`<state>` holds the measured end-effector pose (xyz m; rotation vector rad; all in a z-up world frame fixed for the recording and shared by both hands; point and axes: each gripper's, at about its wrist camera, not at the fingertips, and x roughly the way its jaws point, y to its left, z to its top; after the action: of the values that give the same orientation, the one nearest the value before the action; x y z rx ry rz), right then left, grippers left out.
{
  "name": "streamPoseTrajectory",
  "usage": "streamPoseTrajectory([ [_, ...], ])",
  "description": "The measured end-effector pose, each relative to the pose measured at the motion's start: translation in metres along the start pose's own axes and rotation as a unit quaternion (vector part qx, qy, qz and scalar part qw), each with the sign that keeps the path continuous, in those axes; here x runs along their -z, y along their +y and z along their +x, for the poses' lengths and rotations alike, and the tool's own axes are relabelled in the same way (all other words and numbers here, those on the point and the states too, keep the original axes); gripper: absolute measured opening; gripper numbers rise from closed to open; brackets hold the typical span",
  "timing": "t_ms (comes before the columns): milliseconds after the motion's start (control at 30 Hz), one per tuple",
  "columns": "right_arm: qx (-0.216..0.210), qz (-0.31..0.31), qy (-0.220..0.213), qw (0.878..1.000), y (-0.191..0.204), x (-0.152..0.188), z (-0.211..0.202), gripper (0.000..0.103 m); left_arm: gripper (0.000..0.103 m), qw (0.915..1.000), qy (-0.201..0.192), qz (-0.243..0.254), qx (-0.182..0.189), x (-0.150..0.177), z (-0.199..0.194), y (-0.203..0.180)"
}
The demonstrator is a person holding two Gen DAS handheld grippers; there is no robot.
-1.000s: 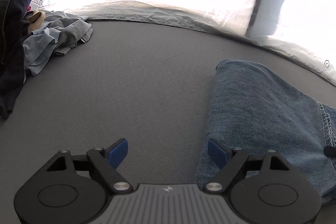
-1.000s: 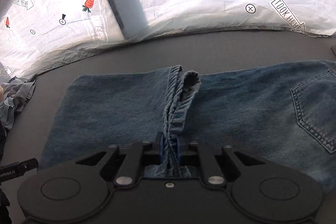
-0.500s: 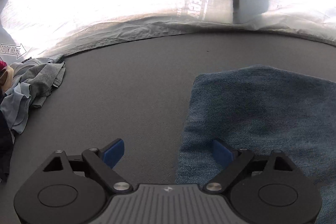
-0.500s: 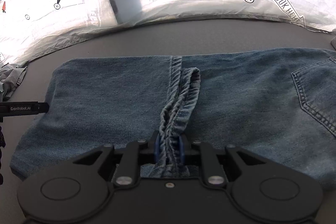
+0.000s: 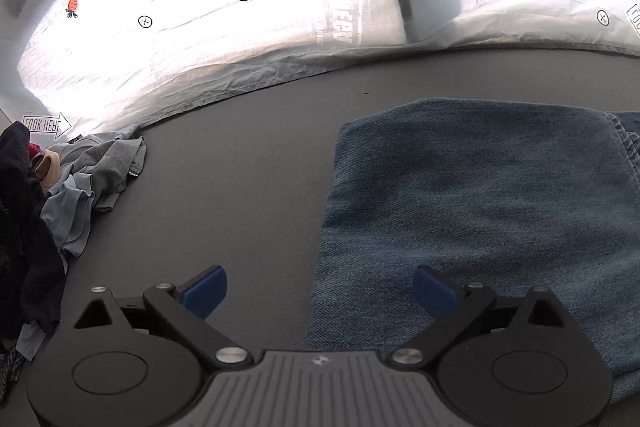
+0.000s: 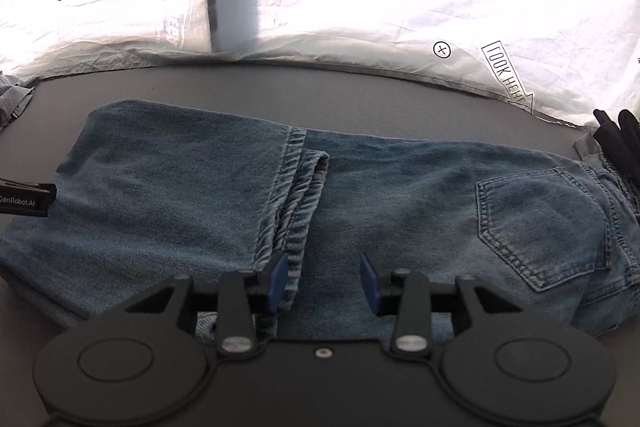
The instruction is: Fold clothes
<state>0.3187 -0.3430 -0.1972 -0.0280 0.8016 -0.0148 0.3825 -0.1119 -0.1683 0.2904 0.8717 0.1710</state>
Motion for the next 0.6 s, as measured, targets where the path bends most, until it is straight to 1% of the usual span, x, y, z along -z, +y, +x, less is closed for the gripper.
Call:
streamPoseTrajectory([
  [33, 0.000, 0.029, -0.002, 1.000, -0.014, 0.002, -0.008, 0.053, 0.099, 1.0000, -0.001, 0.004, 0.006, 0.003, -0.007, -0.005],
  [67, -0.003, 0.058, 0.000, 0.998, -0.029, 0.003, -0.014, 0.058, 0.099, 0.9999, -0.002, 0.006, 0.013, 0.005, -0.013, -0.010],
  [100, -0.001, 0.082, 0.002, 0.997, -0.042, 0.005, -0.019, 0.066, 0.099, 0.9998, -0.002, 0.008, 0.019, 0.008, -0.020, -0.015],
  [133, 0.004, 0.101, 0.004, 0.995, -0.054, 0.008, -0.024, 0.071, 0.099, 0.9996, -0.004, 0.011, 0.026, 0.010, -0.025, -0.020],
  [167, 0.012, 0.112, 0.006, 0.994, -0.064, 0.012, -0.028, 0.076, 0.099, 0.9993, -0.007, 0.015, 0.033, 0.012, -0.030, -0.025],
  [200, 0.020, 0.120, 0.007, 0.993, -0.073, 0.016, -0.032, 0.080, 0.099, 0.9989, -0.011, 0.023, 0.040, 0.015, -0.036, -0.032],
  [267, 0.037, 0.132, 0.011, 0.991, -0.088, 0.026, -0.039, 0.083, 0.099, 0.9978, -0.018, 0.039, 0.051, 0.018, -0.045, -0.046],
  [333, 0.056, 0.134, 0.015, 0.989, -0.099, 0.038, -0.045, 0.090, 0.099, 0.9967, -0.021, 0.048, 0.062, 0.018, -0.048, -0.060],
  [367, 0.062, 0.133, 0.019, 0.989, -0.104, 0.043, -0.046, 0.096, 0.099, 0.9962, -0.021, 0.050, 0.068, 0.018, -0.049, -0.068],
  [400, 0.065, 0.134, 0.024, 0.989, -0.110, 0.047, -0.047, 0.099, 0.099, 0.9957, -0.021, 0.051, 0.074, 0.017, -0.049, -0.076],
  [500, 0.070, 0.142, 0.034, 0.987, -0.130, 0.059, -0.051, 0.100, 0.099, 0.9949, -0.010, 0.046, 0.089, 0.009, -0.045, -0.098],
  [567, 0.074, 0.156, 0.032, 0.985, -0.147, 0.061, -0.052, 0.101, 0.099, 0.9939, -0.004, 0.051, 0.098, 0.006, -0.042, -0.112],
  [600, 0.071, 0.172, 0.028, 0.982, -0.157, 0.061, -0.051, 0.102, 0.099, 0.9931, -0.002, 0.058, 0.102, 0.004, -0.039, -0.121],
])
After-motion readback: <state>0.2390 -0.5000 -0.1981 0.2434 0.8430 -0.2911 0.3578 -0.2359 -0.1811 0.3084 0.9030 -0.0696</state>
